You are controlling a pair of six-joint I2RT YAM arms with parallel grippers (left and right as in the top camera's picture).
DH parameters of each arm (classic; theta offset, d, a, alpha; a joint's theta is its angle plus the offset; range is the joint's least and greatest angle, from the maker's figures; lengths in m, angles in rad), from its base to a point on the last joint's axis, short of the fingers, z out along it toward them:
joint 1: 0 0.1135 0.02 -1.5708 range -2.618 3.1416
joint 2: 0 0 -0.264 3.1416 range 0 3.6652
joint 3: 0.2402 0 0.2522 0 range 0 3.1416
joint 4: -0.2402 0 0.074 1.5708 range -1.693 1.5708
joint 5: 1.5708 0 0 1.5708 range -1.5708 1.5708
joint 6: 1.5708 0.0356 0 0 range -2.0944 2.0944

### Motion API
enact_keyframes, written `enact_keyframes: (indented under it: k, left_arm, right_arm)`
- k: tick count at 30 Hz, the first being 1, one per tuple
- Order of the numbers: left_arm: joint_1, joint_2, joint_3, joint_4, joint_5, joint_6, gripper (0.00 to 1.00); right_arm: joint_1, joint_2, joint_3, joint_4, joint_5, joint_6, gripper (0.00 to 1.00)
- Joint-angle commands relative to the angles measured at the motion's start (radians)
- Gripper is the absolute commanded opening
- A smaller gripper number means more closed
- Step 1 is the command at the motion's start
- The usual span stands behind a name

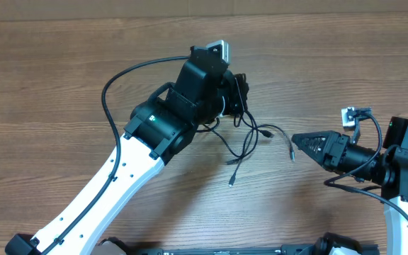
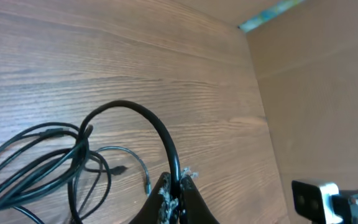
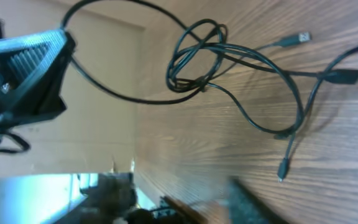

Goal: Untangle cables

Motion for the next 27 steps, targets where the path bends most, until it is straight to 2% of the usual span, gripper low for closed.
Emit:
enact_keyframes:
  k: [1, 3, 5, 8, 10, 23, 24, 26, 27]
  left_arm:
    - [0.001, 0.006, 0.011, 0.032, 0.143, 0.168, 0.04]
    - [0.001, 0.006, 0.011, 0.075, 0.266, 0.293, 0.04]
    - [0.001, 0.006, 0.011, 0.149, 0.481, 0.486, 0.04]
    - [0.001, 0.006, 0.011, 0.214, 0.683, 0.655, 0.04]
    - [0.001, 0.006, 0.011, 0.232, 0.758, 0.722, 0.04]
    - [0.001, 0.006, 0.011, 0.237, 0.829, 0.743, 0.04]
    - [0.002, 0.006, 0.011, 0.235, 0.826, 0.742, 0.04]
    - [0.003, 0.006, 0.011, 0.228, 0.822, 0.742, 0.04]
    - [0.003, 0.006, 0.011, 0.227, 0.801, 0.741, 0.04]
  right_arm:
    - [-0.007, -0.003, 0.02, 0.003, 0.058, -0.009, 0.74]
    - [-0.007, -0.003, 0.02, 0.003, 0.091, -0.009, 0.83]
    - [-0.007, -0.003, 0.02, 0.004, 0.116, -0.01, 0.89]
    - [-0.007, -0.003, 0.02, 0.004, 0.174, -0.01, 0.93]
    - [-0.007, -0.003, 0.02, 0.004, 0.21, -0.01, 0.94]
    - [-0.007, -0.003, 0.02, 0.004, 0.148, 0.025, 0.93]
    - [-0.007, -0.003, 0.02, 0.003, 0.162, 0.026, 0.91]
    - [-0.007, -0.003, 0.02, 0.0, 0.214, 0.11, 0.88]
    - [-0.007, -0.003, 0.02, -0.008, 0.274, 0.243, 0.88]
